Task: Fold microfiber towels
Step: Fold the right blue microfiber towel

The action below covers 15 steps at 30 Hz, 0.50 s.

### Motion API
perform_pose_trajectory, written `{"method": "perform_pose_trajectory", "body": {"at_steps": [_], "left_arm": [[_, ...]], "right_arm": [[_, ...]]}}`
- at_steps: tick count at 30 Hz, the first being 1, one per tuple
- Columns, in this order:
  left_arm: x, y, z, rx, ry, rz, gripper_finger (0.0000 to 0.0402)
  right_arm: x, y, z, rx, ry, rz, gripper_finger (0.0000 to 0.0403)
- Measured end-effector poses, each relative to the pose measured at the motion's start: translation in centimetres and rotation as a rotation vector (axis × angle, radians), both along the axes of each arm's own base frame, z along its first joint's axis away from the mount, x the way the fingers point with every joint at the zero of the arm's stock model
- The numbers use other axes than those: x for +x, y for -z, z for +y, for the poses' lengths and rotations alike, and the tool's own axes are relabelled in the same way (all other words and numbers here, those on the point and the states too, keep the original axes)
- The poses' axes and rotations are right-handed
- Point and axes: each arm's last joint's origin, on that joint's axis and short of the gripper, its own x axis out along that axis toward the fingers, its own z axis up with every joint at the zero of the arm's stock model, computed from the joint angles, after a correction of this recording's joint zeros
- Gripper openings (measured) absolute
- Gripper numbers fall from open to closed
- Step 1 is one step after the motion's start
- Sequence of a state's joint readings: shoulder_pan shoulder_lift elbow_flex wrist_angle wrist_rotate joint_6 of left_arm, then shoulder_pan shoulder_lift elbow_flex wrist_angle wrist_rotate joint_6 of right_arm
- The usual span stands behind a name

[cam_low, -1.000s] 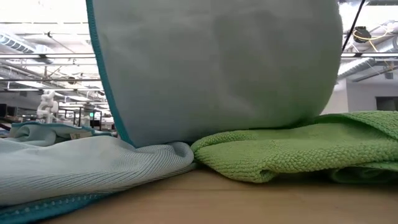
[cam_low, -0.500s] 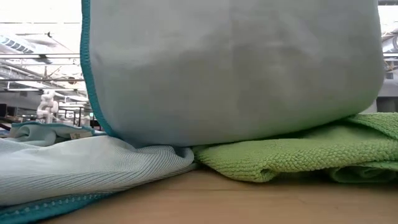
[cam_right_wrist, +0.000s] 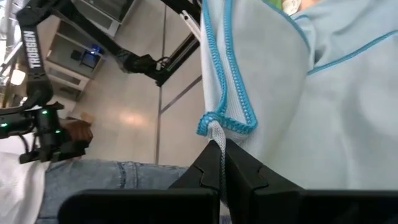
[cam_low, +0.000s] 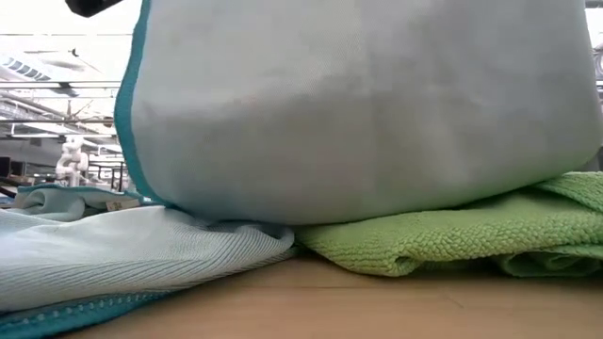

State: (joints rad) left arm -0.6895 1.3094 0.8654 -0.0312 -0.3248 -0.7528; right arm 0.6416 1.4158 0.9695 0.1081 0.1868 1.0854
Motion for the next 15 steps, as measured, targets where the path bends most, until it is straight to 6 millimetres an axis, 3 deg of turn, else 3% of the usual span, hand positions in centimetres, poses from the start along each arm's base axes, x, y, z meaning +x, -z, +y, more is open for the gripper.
{"method": "perform_pose_trajectory", "body": {"at_steps": [15], "left_arm": [[0.8, 1.8, -0.3, 0.026, 0.012, 0.078, 0.0001]], "right_arm": [[-0.2, 1.0, -0.4, -0.019, 0.011, 0.054, 0.0]]}}
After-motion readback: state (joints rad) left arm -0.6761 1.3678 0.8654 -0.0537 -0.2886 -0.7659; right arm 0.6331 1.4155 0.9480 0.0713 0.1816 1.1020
